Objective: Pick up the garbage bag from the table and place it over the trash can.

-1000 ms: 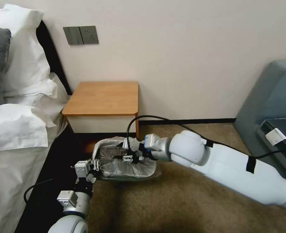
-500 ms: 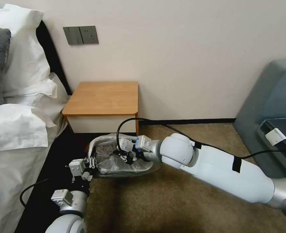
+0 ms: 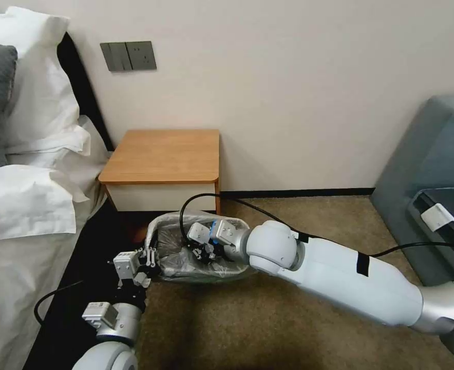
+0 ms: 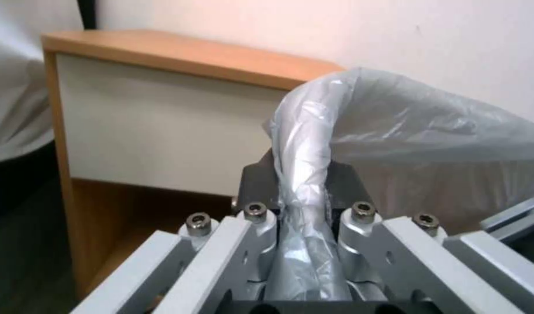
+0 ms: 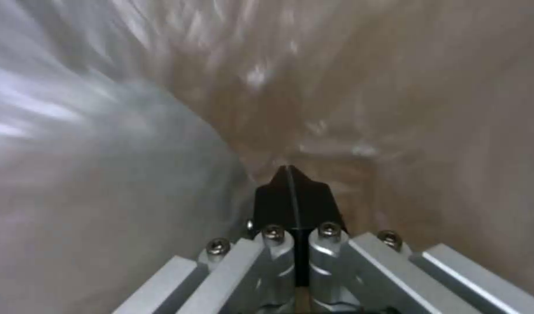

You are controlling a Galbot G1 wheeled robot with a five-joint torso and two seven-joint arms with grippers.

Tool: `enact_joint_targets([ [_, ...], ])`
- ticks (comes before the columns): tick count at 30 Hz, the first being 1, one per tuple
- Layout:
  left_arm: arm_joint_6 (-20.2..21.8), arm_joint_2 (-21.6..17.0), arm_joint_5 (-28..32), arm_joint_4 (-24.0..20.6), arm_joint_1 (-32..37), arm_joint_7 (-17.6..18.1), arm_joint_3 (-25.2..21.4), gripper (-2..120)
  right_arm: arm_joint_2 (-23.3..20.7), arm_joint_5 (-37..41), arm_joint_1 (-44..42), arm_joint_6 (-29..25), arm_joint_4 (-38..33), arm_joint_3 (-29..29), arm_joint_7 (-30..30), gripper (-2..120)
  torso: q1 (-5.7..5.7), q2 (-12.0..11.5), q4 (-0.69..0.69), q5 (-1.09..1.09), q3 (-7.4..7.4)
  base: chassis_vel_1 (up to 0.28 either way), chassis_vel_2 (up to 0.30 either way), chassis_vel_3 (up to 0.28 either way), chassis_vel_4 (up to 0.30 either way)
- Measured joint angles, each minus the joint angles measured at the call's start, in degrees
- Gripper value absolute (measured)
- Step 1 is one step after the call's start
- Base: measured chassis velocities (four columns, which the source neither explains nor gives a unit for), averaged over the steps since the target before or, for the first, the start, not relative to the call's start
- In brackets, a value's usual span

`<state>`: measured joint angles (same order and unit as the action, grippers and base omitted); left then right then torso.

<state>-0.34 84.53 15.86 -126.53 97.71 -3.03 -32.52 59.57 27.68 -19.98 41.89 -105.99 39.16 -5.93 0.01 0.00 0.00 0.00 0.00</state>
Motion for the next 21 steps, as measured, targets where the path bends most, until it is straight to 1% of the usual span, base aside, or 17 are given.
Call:
enact_joint_targets([
  [2,-0.4,0.1,-1.1,-0.3,0.2,-0.5,0.2,9,0.5,-0.1,0.0,0.0,0.5,0.7,1.8,0,0.00,0.0,0.00,0.00,0.00,0.000,0.000,0.000,0.000],
  [10,-1.8,0.7,-4.2,-1.0,0.8,-1.8,0.4,9,1.8,-2.3,0.9,0.1,3.6,2.8,3.3,0,0.00,0.0,0.00,0.00,0.00,0.000,0.000,0.000,0.000],
  [16,-2.0,1.3,-4.5,-1.5,1.0,-2.2,0.6,9,3.1,-5.2,1.2,0.1,6.7,3.9,4.3,0,0.00,0.0,0.01,0.00,0.00,0.000,0.000,0.000,0.000],
  [21,-2.1,1.5,-4.5,-1.5,1.1,-2.2,0.6,9,3.0,-6.0,1.2,0.0,6.8,3.9,3.8,0,0.00,0.0,0.00,0.00,0.00,0.000,0.000,0.000,0.000],
])
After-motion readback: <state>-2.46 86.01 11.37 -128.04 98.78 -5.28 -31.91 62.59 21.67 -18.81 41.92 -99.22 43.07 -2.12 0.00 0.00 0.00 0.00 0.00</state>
